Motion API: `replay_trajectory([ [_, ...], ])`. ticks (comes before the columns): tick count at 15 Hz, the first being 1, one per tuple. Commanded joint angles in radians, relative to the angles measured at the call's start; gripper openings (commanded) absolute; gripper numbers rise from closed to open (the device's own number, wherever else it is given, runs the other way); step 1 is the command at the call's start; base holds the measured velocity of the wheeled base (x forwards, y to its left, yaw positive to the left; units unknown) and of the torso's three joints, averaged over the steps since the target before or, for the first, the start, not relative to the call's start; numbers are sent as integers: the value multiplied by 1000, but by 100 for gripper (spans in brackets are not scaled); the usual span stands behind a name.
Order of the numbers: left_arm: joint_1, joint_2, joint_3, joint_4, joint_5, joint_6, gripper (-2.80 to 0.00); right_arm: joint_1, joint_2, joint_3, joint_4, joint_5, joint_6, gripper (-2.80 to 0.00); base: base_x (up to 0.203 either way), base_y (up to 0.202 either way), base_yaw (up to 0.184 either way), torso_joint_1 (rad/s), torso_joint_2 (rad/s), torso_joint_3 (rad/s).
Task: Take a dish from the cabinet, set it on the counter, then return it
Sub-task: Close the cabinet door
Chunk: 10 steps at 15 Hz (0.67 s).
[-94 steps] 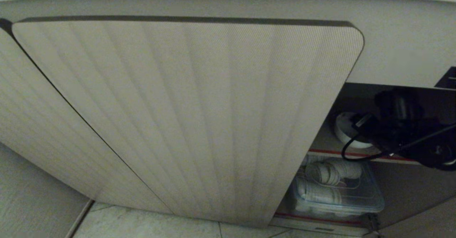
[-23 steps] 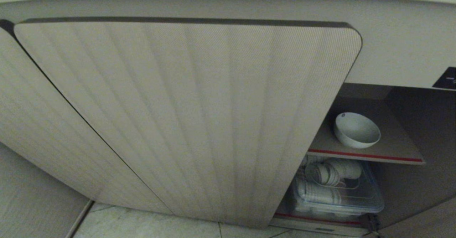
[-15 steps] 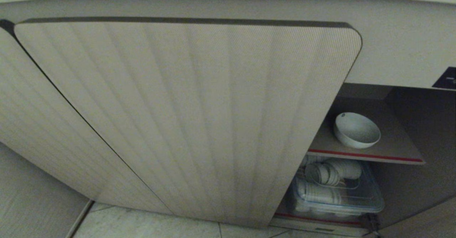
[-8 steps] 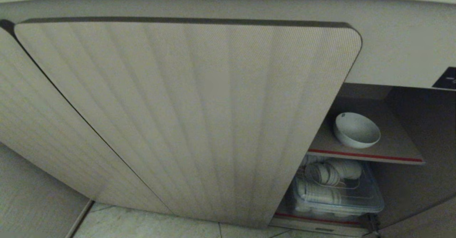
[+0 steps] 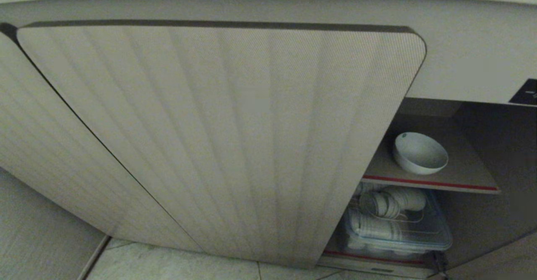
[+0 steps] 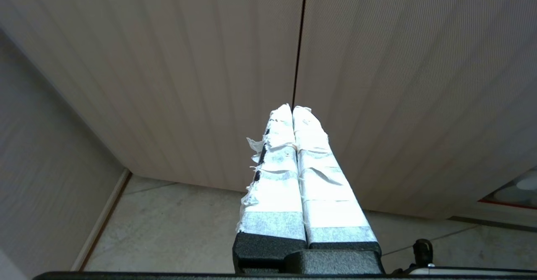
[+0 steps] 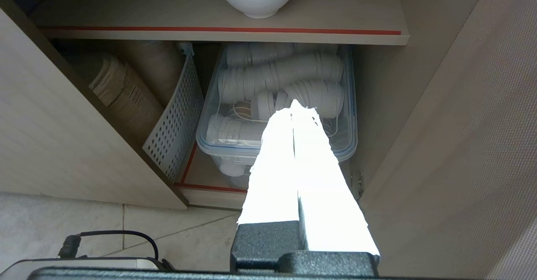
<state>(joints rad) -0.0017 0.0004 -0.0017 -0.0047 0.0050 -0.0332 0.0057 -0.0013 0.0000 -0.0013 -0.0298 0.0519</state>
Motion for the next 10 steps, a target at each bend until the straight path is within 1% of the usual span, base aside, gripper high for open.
replay_trajectory([
  [1,0,0,0,0,1,-1,-280,0,1,0,0,-1,0,-280,0,0,0,0,0,0],
  [10,0,0,0,0,0,-1,-280,0,1,0,0,-1,0,-280,0,0,0,0,0,0],
])
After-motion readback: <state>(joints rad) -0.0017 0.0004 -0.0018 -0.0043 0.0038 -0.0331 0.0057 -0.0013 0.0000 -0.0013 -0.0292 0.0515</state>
